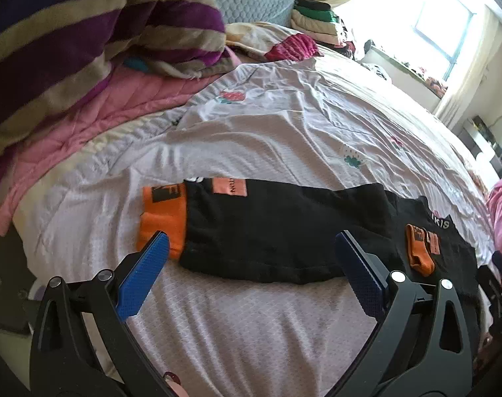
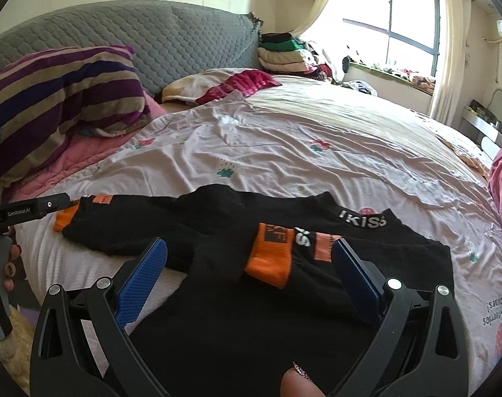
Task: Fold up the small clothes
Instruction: 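Move the left gripper toward the other orange-cuffed sleeve, then grasp the orange cuff of that sleeve with the left gripper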
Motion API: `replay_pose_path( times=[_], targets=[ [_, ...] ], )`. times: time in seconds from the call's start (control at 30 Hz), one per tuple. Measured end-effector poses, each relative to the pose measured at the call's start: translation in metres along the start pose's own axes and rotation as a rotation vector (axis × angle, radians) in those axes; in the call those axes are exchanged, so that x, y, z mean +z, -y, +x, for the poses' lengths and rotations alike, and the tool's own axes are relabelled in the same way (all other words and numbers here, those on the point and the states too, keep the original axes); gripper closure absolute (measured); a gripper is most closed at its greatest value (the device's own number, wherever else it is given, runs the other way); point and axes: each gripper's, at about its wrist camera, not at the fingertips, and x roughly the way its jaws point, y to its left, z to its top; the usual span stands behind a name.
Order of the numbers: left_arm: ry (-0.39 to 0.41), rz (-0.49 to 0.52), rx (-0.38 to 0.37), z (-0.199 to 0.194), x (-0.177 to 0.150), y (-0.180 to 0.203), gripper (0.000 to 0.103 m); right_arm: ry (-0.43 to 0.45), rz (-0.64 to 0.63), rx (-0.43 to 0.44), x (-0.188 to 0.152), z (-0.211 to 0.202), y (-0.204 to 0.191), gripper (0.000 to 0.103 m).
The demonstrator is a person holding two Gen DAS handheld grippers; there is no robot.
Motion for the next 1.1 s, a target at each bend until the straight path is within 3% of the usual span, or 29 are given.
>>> replay_pose_path(
  times=[0.5,0.87,0.97,1.03,1.1],
  targets=[
    [-0.053,-0.137,0.048,0.011,0.0,-0.056,0.01,-0.038,-0.069,0.077,0.003,0.025,-0.049,0.005],
    [-0.143,-0.265,-0.084,0.028,-0.009,-0.085,0.01,-0.05,-0.09,0.13,0.006,0.039,-0.075,0.005],
    [-0.157,-0.291,-0.118,0.034,-0.011,-0.086,0.02,-0.055,-0.088,0.139,0.005,0.044,-0.079,0.005],
    [-0.162,-0.316,-0.137,0.039,-0.012,-0.087,0.036,-0.06,-0.085,0.145,0.004,0.046,-0.08,0.005],
    [-0.168,-0.342,-0.143,0.044,-0.013,-0.088,0.042,-0.062,-0.084,0.149,0.003,0.047,-0.081,0.005]
  ],
)
